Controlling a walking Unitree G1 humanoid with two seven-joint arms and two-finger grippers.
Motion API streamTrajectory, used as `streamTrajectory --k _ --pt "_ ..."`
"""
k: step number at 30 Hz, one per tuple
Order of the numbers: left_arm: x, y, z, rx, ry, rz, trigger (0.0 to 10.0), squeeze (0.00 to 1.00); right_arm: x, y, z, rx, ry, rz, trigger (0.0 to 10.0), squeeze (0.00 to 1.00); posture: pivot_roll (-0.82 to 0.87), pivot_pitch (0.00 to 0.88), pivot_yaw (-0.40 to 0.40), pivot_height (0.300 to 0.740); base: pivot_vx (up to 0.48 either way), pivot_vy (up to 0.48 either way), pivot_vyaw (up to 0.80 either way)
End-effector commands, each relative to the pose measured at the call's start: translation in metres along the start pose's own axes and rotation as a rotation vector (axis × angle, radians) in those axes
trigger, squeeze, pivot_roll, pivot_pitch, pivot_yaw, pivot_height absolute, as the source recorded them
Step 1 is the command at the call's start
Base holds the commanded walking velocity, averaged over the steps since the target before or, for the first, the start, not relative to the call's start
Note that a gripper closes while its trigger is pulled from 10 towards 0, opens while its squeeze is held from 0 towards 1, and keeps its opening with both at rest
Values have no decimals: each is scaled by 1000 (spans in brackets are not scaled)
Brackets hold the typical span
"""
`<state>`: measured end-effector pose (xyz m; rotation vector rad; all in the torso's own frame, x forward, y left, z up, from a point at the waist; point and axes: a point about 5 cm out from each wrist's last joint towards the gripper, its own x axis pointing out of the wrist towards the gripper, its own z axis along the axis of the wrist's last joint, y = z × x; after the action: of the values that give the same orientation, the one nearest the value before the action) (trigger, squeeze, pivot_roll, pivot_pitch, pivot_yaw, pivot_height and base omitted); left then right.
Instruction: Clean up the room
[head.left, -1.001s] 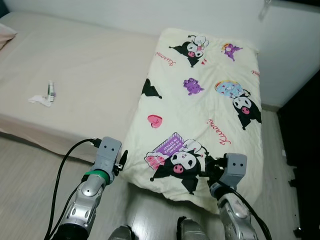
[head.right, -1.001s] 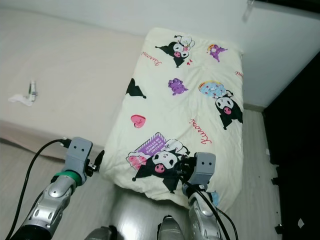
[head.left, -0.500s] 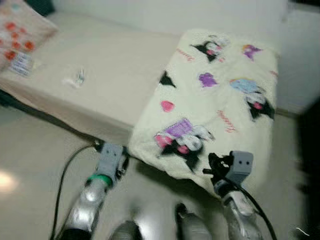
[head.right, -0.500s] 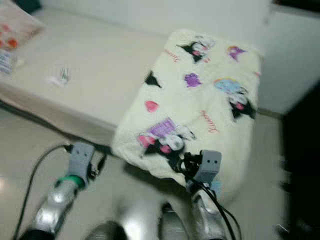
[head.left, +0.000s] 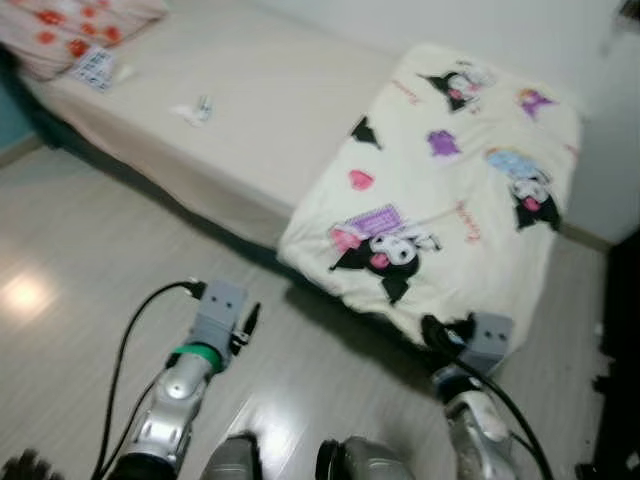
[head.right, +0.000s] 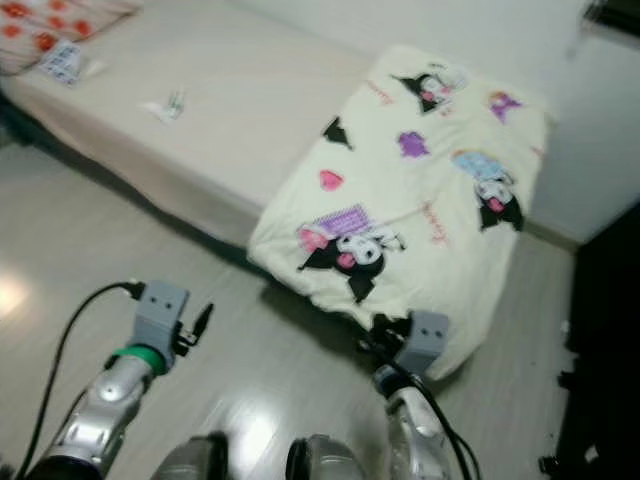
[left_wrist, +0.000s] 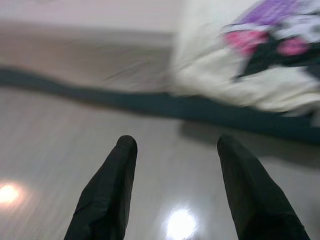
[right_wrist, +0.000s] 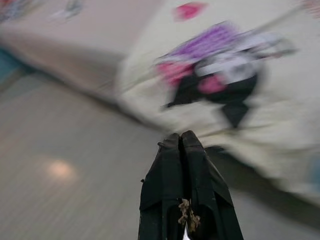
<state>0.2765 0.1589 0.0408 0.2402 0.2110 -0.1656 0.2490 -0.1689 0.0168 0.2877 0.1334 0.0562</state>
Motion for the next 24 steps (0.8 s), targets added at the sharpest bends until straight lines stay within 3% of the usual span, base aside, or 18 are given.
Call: streamTrajectory --k 1,6,15,24 --pt "-2 -5 -4 -1 13 -18 10000 0 -4 -8 -3 -3 18 -20 10000 0 22 90 -20 740 0 0 744" --pt "-4 -5 -8 17 20 -17 10000 0 -6 -8 -7 -13 37 -8 10000 0 22 87 -22 740 160 0 744" --pt "-4 -1 -12 39 33 11 10000 0 -9 -7 -11 2 50 3 10000 0 21 93 -19 740 438 0 719" --pt "-4 -1 -13 46 33 16 10000 0 -10 -6 -12 22 50 -6 10000 0 20 96 -17 740 480 0 0"
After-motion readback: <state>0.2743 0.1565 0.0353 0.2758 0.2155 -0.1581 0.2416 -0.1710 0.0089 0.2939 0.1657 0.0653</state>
